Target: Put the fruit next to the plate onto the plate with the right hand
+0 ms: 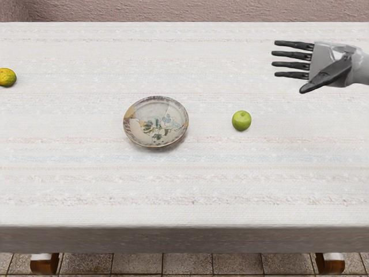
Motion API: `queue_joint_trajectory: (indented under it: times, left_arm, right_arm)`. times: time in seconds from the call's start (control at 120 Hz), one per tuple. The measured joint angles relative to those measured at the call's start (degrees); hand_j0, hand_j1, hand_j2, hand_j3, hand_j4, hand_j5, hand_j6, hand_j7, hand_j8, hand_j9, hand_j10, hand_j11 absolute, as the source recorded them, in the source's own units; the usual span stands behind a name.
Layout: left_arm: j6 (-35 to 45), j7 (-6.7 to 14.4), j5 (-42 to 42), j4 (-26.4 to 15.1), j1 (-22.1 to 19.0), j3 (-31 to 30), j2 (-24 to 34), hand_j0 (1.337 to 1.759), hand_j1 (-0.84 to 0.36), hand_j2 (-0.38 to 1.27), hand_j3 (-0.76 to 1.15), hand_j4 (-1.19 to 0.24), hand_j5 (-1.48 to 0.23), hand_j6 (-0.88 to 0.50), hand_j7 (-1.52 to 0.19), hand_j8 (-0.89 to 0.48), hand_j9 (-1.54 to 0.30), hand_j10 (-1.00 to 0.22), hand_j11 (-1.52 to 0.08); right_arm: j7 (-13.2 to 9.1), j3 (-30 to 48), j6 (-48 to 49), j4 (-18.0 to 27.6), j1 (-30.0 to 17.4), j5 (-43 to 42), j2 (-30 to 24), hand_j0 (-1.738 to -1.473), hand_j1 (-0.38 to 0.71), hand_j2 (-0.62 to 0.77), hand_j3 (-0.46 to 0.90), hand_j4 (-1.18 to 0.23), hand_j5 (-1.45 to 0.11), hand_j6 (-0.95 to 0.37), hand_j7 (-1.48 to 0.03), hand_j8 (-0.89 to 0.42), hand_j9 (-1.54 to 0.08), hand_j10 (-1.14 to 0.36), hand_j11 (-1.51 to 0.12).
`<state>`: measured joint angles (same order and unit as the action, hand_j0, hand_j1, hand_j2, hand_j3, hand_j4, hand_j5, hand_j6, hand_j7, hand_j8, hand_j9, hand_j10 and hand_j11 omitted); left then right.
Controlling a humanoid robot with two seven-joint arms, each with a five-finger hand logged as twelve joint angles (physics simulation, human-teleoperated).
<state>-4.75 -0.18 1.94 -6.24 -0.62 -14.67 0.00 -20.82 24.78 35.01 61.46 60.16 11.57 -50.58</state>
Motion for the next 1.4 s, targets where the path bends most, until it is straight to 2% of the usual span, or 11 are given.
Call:
queue_joint_trajectory:
  times: [0.217, 0.342, 0.433, 0.533, 0.658, 0.767, 0.9, 1.058, 1.3, 1.4]
  left_arm:
    - [0.0, 0.0, 0.0, 0.0, 0.0, 0.0, 0.0, 1.658, 0.06, 0.05, 0.00, -0.25, -0.32, -0.25, -0.32, -0.25, -0.32, -0.24, -0.32]
    - [0.0, 0.0, 0.0, 0.0, 0.0, 0.0, 0.0, 1.658, 0.06, 0.05, 0.00, -0.25, -0.32, -0.25, -0.32, -0.25, -0.32, -0.24, -0.32]
    - [0.0, 0.0, 0.0, 0.0, 0.0, 0.0, 0.0, 1.658, 0.06, 0.05, 0.00, -0.25, -0.32, -0.25, -0.32, -0.25, -0.32, -0.24, -0.32]
    - [0.0, 0.0, 0.0, 0.0, 0.0, 0.0, 0.0, 1.658, 0.06, 0.05, 0.00, -0.25, -0.32, -0.25, -0.32, -0.25, -0.32, -0.24, -0.32]
    - [0.0, 0.0, 0.0, 0.0, 0.0, 0.0, 0.0, 1.658, 0.06, 0.05, 0.00, -0.25, -0.32, -0.25, -0.32, -0.25, -0.32, -0.24, -0.32]
    - [0.0, 0.0, 0.0, 0.0, 0.0, 0.0, 0.0, 1.658, 0.06, 0.05, 0.00, -0.24, -0.32, -0.25, -0.32, -0.24, -0.32, -0.24, -0.32]
    - [0.0, 0.0, 0.0, 0.0, 0.0, 0.0, 0.0, 1.658, 0.06, 0.05, 0.00, -0.24, -0.32, -0.25, -0.32, -0.25, -0.32, -0.24, -0.32]
    - [0.0, 0.0, 0.0, 0.0, 0.0, 0.0, 0.0, 1.658, 0.06, 0.05, 0.00, -0.25, -0.32, -0.25, -0.32, -0.25, -0.32, -0.24, -0.32]
    - [0.0, 0.0, 0.0, 0.0, 0.0, 0.0, 0.0, 1.658, 0.06, 0.05, 0.00, -0.25, -0.32, -0.25, -0.32, -0.25, -0.32, -0.24, -0.32]
    - [0.0, 0.0, 0.0, 0.0, 0.0, 0.0, 0.0, 1.658, 0.06, 0.05, 0.00, -0.24, -0.32, -0.25, -0.32, -0.24, -0.32, -0.24, -0.32]
  right_arm:
    - [-0.1, 1.0, 0.0, -0.2, 0.3, -1.2, -0.2, -1.658, -0.31, -0.01, 0.00, -0.03, -0.05, -0.03, -0.05, -0.03, -0.05, -0.03, -0.05]
    - [-0.4, 3.1, 0.0, 0.8, 3.0, -17.4, 1.8, -1.658, -0.31, -0.01, 0.00, -0.03, -0.05, -0.03, -0.05, -0.03, -0.05, -0.03, -0.05]
    - [-0.5, 3.7, 0.0, 6.4, 6.4, -29.6, 1.9, -1.658, -0.31, -0.01, 0.00, -0.04, -0.05, -0.03, -0.05, -0.03, -0.05, -0.04, -0.05]
    - [-1.2, 3.6, -0.7, 14.4, 8.4, -38.9, 1.2, -1.658, -0.31, -0.01, 0.00, -0.04, -0.05, -0.04, -0.05, -0.04, -0.05, -0.04, -0.05]
    - [-3.8, 2.7, -8.9, 24.1, 9.3, -45.4, -0.1, -1.658, -0.30, -0.01, 0.00, -0.04, -0.05, -0.04, -0.05, -0.04, -0.05, -0.04, -0.05]
    - [-6.1, 1.7, -16.7, 28.0, 9.5, -47.5, 1.1, -1.658, -0.28, -0.01, 0.00, -0.06, -0.07, -0.06, -0.07, -0.06, -0.07, -0.06, -0.07]
    - [-8.4, -2.5, -25.0, 29.5, 9.6, -51.1, 5.4, -1.658, -0.23, -0.02, 0.00, -0.10, -0.13, -0.10, -0.13, -0.10, -0.13, -0.10, -0.13]
    - [-9.3, -7.1, -31.9, 30.0, 9.6, -55.2, 8.4, -1.658, -0.20, -0.02, 0.00, -0.13, -0.16, -0.13, -0.16, -0.13, -0.16, -0.13, -0.16]
    - [-11.4, -11.1, -38.0, 29.7, 9.2, -57.0, 11.3, -1.658, -0.15, -0.03, 0.00, -0.17, -0.22, -0.17, -0.22, -0.17, -0.22, -0.17, -0.22]
    - [-11.6, -13.4, -40.8, 28.3, 9.2, -58.0, 13.2, -1.658, -0.14, -0.03, 0.00, -0.18, -0.23, -0.18, -0.23, -0.18, -0.23, -0.18, -0.23]
